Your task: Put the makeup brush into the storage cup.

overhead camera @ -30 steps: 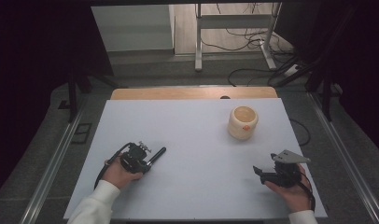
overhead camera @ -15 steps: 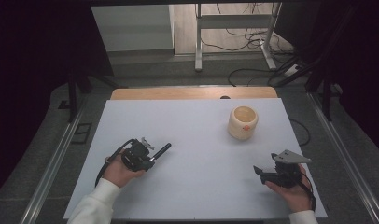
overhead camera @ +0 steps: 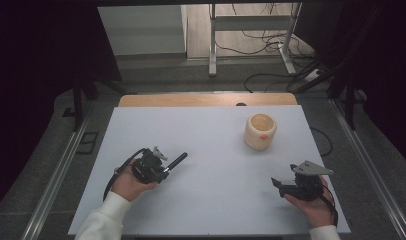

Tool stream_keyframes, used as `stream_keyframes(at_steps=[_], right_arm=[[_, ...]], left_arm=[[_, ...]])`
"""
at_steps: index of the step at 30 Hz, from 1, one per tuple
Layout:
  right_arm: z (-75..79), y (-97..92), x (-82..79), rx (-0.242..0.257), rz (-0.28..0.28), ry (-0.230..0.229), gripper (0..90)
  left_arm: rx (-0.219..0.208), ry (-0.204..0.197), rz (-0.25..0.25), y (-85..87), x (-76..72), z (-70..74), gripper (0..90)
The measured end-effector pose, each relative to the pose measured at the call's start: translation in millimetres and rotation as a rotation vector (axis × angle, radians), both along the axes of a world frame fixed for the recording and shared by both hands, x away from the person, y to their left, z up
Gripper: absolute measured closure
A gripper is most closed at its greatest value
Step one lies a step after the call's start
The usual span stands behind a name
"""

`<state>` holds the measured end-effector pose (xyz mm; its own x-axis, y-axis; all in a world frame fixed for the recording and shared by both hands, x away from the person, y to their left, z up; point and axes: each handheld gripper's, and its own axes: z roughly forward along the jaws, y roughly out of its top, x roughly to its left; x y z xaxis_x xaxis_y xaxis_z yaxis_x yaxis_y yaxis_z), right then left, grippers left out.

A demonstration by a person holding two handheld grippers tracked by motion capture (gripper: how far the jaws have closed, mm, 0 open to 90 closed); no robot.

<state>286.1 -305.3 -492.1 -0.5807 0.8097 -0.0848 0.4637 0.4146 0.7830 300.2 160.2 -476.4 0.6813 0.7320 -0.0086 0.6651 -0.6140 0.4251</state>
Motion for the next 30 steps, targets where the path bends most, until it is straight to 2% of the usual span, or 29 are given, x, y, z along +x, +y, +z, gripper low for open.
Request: stream_keyframes(at_steps=[9, 14, 23, 30], right_arm=[[-0.7, 1.2, -0.3, 0.001, 0.002, 0.002, 16.4], [-1.0, 1.9, -0.3, -0.001, 0.004, 0.000, 16.4], [-1.5, 2.1, -0.3, -0.004, 0.004, -0.001, 16.3], [-1.7, 3.1, -0.4, -0.006, 0.007, -0.001, 16.3]], left_arm=[[-0.016, -0.023, -0.029, -6.4, -2.7, 2.0, 70.9], [-0.026, -0.023, -0.043, -10.0, -3.1, 2.8, 70.9], [-0.027, -0.036, -0.068, -18.9, -4.2, 5.7, 70.9], [-0.017, -0.031, -0.096, -28.1, -3.2, 6.4, 70.9]])
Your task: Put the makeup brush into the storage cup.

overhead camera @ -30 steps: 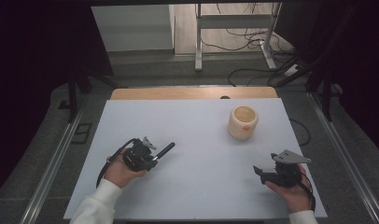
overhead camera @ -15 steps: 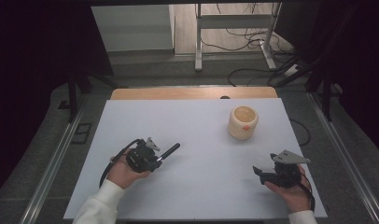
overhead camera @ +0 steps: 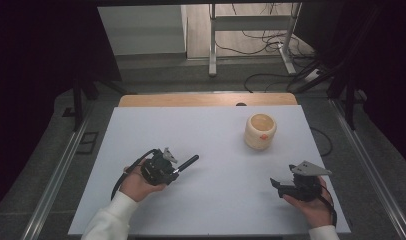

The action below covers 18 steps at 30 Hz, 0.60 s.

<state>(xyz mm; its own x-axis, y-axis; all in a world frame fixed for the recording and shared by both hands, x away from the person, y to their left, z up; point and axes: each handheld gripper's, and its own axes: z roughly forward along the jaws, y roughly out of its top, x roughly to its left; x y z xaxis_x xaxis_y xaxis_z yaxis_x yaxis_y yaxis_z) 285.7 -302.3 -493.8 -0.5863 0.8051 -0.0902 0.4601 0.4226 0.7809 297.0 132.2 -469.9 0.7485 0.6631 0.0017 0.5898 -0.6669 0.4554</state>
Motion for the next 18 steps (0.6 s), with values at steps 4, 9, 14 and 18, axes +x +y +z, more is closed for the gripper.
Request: stream_keyframes(at_steps=[4, 9, 14, 18], right_arm=[[0.2, 1.2, -0.2, 0.001, 0.004, -0.001, 16.3], [0.4, 4.7, -0.3, 0.002, 0.013, -0.004, 16.3], [-0.1, 8.7, -0.7, -0.003, 0.024, -0.005, 16.3], [-0.1, 9.2, -0.7, 0.000, 0.026, -0.004, 16.3]], left_arm=[[-0.007, -0.006, -0.009, -5.4, 0.2, 0.2, 70.9], [-0.002, -0.005, -0.023, -11.6, 1.6, 0.6, 70.9], [-0.009, -0.006, -0.037, -18.8, 1.4, 0.4, 70.9], [-0.018, -0.006, -0.044, -22.7, 2.0, 0.6, 70.9]])
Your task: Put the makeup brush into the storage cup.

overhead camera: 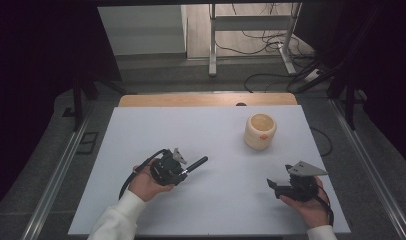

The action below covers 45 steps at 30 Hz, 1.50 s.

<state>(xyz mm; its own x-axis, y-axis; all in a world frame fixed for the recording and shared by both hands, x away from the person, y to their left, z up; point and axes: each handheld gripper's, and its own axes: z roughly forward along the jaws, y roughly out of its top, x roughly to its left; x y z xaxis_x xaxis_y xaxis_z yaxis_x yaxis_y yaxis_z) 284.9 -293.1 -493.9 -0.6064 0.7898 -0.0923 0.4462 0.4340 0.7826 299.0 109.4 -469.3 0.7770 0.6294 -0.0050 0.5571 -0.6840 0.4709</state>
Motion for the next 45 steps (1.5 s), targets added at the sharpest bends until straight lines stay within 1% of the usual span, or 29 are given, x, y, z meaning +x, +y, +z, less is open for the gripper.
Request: stream_keyframes(at_steps=[2, 3, 4, 5, 7, 17, 19, 24, 29, 31, 32, 34, 37, 41, 43, 44, 45], right_arm=[[0.0, 0.2, 0.1, 0.001, 0.001, 0.001, 16.3], [0.0, 0.4, 0.2, 0.001, 0.004, 0.000, 16.3], [0.1, 0.6, 0.3, 0.000, 0.005, 0.000, 16.3], [0.3, 1.3, 0.5, 0.001, 0.007, 0.000, 16.3], [0.4, 1.7, 0.8, 0.004, 0.010, -0.002, 16.3], [2.8, 9.1, 4.3, 0.005, 0.023, -0.013, 16.4], [3.0, 12.8, 7.1, 0.002, 0.028, -0.011, 16.4], [4.0, 17.3, 7.0, -0.001, 0.039, -0.016, 16.4], [2.7, 21.9, 6.1, -0.016, 0.055, -0.018, 16.5], [2.5, 24.5, 5.9, -0.023, 0.062, -0.020, 16.5], [2.8, 27.7, 6.3, -0.034, 0.072, -0.024, 16.5], [2.7, 29.1, 6.5, -0.036, 0.075, -0.025, 16.5], [3.0, 36.4, 8.5, -0.053, 0.092, -0.031, 16.6], [3.2, 42.8, 9.8, -0.067, 0.101, -0.034, 16.6], [2.8, 48.4, 11.0, -0.075, 0.109, -0.038, 16.8], [1.6, 55.1, 11.3, -0.091, 0.123, -0.041, 16.8], [1.6, 55.1, 11.3, -0.091, 0.123, -0.041, 16.8]], left_arm=[[-0.005, 0.006, -0.003, -2.0, 0.5, -0.4, 70.9], [0.004, 0.009, -0.013, -4.3, 1.3, -0.2, 70.9], [0.004, 0.009, -0.013, -4.3, 1.3, -0.2, 70.9], [0.017, 0.009, -0.026, -5.5, 2.1, 0.2, 70.9], [0.020, 0.009, -0.036, -8.4, 3.0, 0.7, 70.9], [0.012, 0.013, -0.076, -19.1, 9.0, -1.4, 71.0], [0.011, 0.012, -0.081, -20.2, 10.0, -1.9, 70.9], [0.003, 0.005, -0.080, -23.1, 10.8, -1.2, 70.9], [-0.014, 0.002, -0.091, -27.6, 11.1, 0.3, 70.9], [-0.013, 0.001, -0.098, -29.7, 11.6, 0.6, 70.9], [-0.013, 0.002, -0.105, -31.3, 12.1, 1.2, 70.9], [-0.017, 0.002, -0.107, -32.3, 12.4, 1.6, 70.9], [-0.018, 0.001, -0.112, -33.6, 13.2, 2.6, 70.9], [-0.026, 0.002, -0.109, -34.4, 14.3, 2.5, 70.9], [-0.028, 0.003, -0.109, -34.6, 14.7, 2.4, 71.0], [-0.030, 0.003, -0.109, -34.6, 14.8, 2.6, 70.9], [-0.030, 0.002, -0.109, -34.7, 14.7, 3.0, 70.9]])
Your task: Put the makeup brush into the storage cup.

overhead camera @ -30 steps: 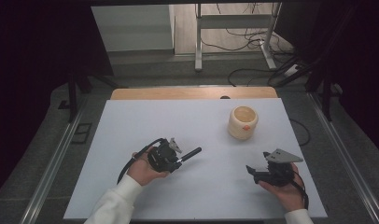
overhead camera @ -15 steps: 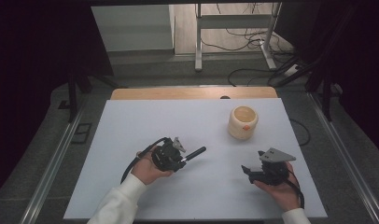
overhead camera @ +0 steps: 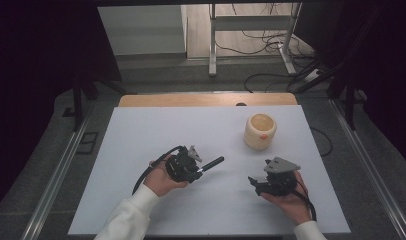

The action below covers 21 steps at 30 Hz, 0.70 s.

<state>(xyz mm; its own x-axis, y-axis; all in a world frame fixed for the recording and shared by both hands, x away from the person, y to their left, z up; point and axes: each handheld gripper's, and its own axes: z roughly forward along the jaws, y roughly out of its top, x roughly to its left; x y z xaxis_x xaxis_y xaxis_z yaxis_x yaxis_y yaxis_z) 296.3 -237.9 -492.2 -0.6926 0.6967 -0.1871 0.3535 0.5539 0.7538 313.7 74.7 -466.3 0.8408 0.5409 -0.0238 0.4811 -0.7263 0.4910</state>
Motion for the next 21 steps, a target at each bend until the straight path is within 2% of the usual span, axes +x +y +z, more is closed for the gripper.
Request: stream_keyframes(at_steps=[4, 15, 21], right_arm=[[-1.3, 12.3, 0.2, -0.019, 0.031, -0.001, 16.6], [0.3, 22.0, 2.8, -0.038, 0.042, -0.027, 15.9], [1.0, 28.8, 1.4, -0.049, 0.058, -0.037, 15.3]], left_arm=[[-0.001, -0.002, -0.009, -0.3, -0.7, 2.9, 70.9], [-0.012, -0.020, -0.033, -8.9, -0.1, 4.7, 70.9], [-0.009, -0.015, -0.047, -12.0, -1.0, 3.7, 70.9]])
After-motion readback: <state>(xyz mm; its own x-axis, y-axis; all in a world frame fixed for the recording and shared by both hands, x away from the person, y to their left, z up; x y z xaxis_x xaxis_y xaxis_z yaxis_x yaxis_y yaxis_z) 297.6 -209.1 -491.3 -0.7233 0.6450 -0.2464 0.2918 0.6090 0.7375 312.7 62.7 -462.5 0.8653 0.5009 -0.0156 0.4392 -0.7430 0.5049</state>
